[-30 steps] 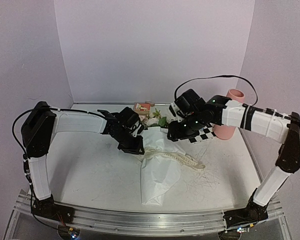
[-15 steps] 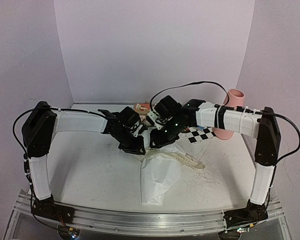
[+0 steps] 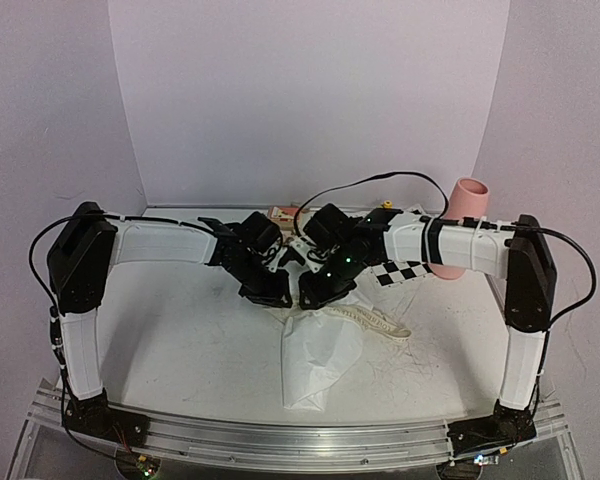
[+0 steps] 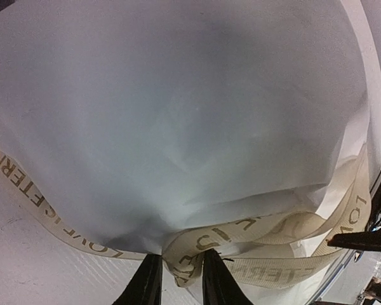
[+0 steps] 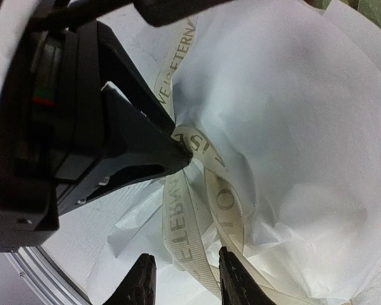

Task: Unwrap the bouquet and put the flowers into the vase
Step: Untie the ribbon from the wrapping paper.

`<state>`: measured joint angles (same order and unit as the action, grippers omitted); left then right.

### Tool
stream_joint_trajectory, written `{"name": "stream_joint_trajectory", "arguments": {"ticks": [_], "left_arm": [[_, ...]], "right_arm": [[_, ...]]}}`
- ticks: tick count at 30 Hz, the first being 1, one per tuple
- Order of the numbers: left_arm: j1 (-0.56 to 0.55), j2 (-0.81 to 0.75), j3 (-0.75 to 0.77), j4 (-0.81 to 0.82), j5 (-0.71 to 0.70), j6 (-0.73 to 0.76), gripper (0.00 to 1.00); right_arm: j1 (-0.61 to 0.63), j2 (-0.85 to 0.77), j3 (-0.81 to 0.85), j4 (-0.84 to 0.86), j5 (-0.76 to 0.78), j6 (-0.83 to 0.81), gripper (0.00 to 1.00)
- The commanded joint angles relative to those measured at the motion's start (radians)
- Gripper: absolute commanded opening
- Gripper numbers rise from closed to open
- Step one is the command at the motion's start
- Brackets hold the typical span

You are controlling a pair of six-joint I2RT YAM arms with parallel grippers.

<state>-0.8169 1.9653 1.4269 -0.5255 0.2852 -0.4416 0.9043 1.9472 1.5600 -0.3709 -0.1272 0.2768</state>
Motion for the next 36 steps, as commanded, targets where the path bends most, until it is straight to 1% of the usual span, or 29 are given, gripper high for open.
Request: {"name": "stream_joint_trajectory", "arguments": {"ticks": [1, 3, 6, 8, 11, 14, 18, 26, 31, 33, 36], "left_arm": [[0.007, 0.006, 0.047, -0.004, 0.003, 0.015, 0.23], [0.008, 0.006, 0.047, -0.004, 0.003, 0.014, 0.23], [0.007, 0.005, 0.046, -0.004, 0.003, 0.014, 0.21], [0.008, 0.003, 0.043, -0.004, 0.003, 0.014, 0.20], [0.007, -0.002, 0.040, -0.004, 0.005, 0.012, 0.20], [0.008, -0.008, 0.032, -0.004, 0.003, 0.010, 0.18], [0.008, -0.018, 0.021, -0.004, -0.002, 0.005, 0.18], [0.008, -0.032, -0.004, -0.004, 0.000, -0.010, 0.18], [0.007, -0.044, -0.020, -0.004, 0.005, -0.020, 0.18], [0.007, -0.049, -0.024, -0.004, 0.007, -0.024, 0.18], [0.007, -0.052, -0.032, -0.004, 0.010, -0.028, 0.18]], "right_arm": [[0.008, 0.005, -0.026, -0.043, 0.007, -0.015, 0.35], [0.010, 0.008, -0.029, -0.043, 0.008, -0.016, 0.32], [0.012, 0.006, -0.030, -0.043, 0.010, -0.012, 0.21], [0.012, -0.001, -0.032, -0.043, 0.017, -0.007, 0.18], [0.014, -0.019, -0.034, -0.043, 0.059, 0.011, 0.01], [0.014, -0.055, -0.048, -0.040, 0.116, 0.029, 0.00], [0.013, -0.116, -0.063, -0.040, 0.237, 0.066, 0.00], [0.010, -0.255, -0.141, -0.043, 0.483, 0.200, 0.00], [-0.003, -0.343, -0.216, -0.060, 0.597, 0.316, 0.00], [-0.019, -0.372, -0.243, -0.097, 0.648, 0.395, 0.00], [-0.062, -0.410, -0.283, -0.201, 0.699, 0.535, 0.00]]}}
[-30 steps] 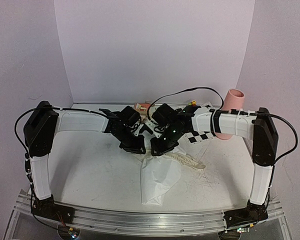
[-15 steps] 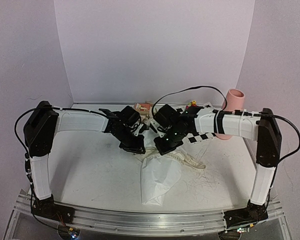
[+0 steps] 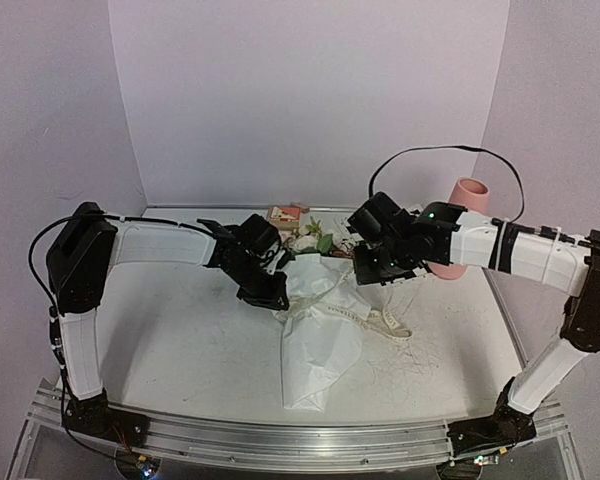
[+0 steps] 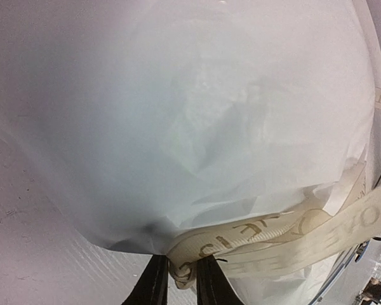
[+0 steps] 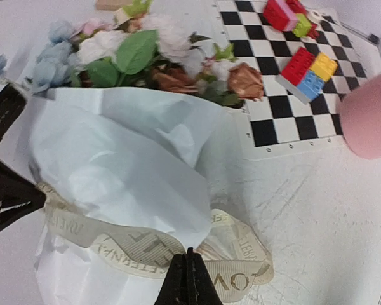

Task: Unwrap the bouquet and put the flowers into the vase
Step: Untie the ribbon from the wrapping paper.

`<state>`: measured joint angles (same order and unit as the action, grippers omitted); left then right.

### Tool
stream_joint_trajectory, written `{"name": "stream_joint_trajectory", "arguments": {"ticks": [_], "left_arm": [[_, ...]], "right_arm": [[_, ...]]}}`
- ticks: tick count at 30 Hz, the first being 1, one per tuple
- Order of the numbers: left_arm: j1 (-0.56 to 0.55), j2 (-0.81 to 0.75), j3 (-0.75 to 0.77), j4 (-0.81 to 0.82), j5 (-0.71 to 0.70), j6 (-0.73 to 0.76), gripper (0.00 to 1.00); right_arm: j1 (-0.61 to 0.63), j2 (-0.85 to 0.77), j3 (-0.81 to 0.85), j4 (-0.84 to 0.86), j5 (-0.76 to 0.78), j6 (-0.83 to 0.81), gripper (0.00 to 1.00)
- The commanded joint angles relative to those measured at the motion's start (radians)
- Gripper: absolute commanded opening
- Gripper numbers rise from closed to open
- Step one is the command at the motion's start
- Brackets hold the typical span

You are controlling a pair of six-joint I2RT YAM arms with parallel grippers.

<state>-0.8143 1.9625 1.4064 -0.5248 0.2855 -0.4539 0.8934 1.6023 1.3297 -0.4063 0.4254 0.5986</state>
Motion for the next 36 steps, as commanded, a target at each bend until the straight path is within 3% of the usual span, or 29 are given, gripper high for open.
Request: {"name": "stream_joint_trajectory", "arguments": {"ticks": [1, 7, 12, 15, 17, 22, 27, 36], "left_arm": [[0.004, -0.051, -0.013, -0.004, 0.010, -0.015, 0.18], [0.004, -0.064, -0.025, -0.004, 0.008, -0.018, 0.18], [0.004, -0.077, -0.035, -0.004, 0.006, -0.018, 0.18], [0.004, -0.088, -0.046, -0.004, 0.006, -0.019, 0.19], [0.004, -0.099, -0.056, -0.003, 0.003, -0.020, 0.19], [0.003, -0.129, -0.086, -0.002, -0.006, -0.023, 0.19], [0.003, -0.161, -0.118, 0.001, -0.014, -0.023, 0.20], [0.003, -0.193, -0.146, 0.002, -0.024, 0.004, 0.19]], "right_arm": [[-0.070, -0.086, -0.069, -0.189, 0.147, 0.266, 0.00], [-0.202, -0.245, -0.210, -0.229, 0.120, 0.395, 0.00], [-0.315, -0.358, -0.292, -0.414, 0.172, 0.618, 0.03], [-0.337, -0.415, -0.343, -0.437, 0.153, 0.675, 0.61], [-0.338, -0.437, -0.368, -0.324, 0.060, 0.544, 0.75], [-0.338, -0.423, -0.437, 0.013, -0.271, 0.249, 0.73], [-0.325, -0.331, -0.449, 0.236, -0.566, 0.139, 0.63], [-0.153, -0.075, -0.215, 0.246, -0.603, 0.024, 0.52]]}}
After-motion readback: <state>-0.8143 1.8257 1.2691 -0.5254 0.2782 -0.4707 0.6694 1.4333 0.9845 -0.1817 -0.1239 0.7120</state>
